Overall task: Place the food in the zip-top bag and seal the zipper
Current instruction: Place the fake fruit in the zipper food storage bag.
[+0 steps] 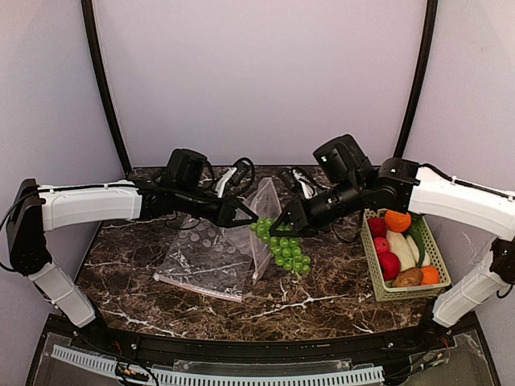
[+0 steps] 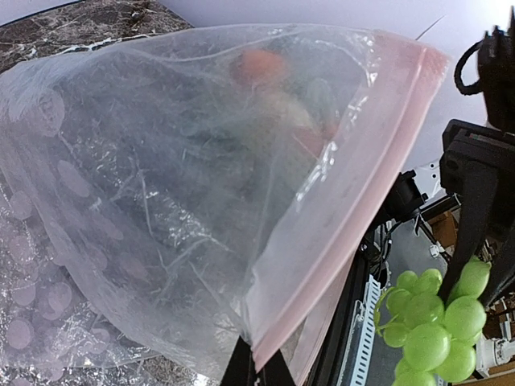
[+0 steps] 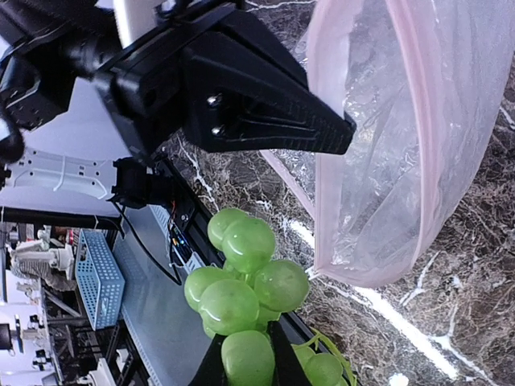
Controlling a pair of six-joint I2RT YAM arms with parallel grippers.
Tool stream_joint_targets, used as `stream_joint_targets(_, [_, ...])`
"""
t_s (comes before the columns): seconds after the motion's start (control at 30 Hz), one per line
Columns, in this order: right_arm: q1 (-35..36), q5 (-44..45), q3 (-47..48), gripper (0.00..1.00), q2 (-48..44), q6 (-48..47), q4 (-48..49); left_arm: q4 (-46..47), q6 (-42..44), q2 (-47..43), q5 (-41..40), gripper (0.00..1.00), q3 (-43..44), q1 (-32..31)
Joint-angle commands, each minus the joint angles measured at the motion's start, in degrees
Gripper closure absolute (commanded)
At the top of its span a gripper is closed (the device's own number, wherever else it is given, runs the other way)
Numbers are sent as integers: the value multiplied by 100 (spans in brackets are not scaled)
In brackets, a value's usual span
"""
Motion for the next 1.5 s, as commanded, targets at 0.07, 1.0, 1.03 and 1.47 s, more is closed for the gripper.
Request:
stream_joint_targets(0.07, [28, 730, 302, 100, 403, 1095, 444, 95, 0, -104, 67, 99, -88, -42])
stream_joint_targets(1.0, [323, 3908, 735, 100, 864, 3250, 883, 436, 40, -251, 61, 99, -264, -426])
stream_joint_targets(1.03, [357, 3938, 756, 100, 870, 3291, 916, 435, 45, -235, 34, 99, -272, -448])
stream_joint_targets(1.47, [430, 3536, 852, 100, 756, 3464, 1052, -961, 852, -452, -3162, 99, -66, -608])
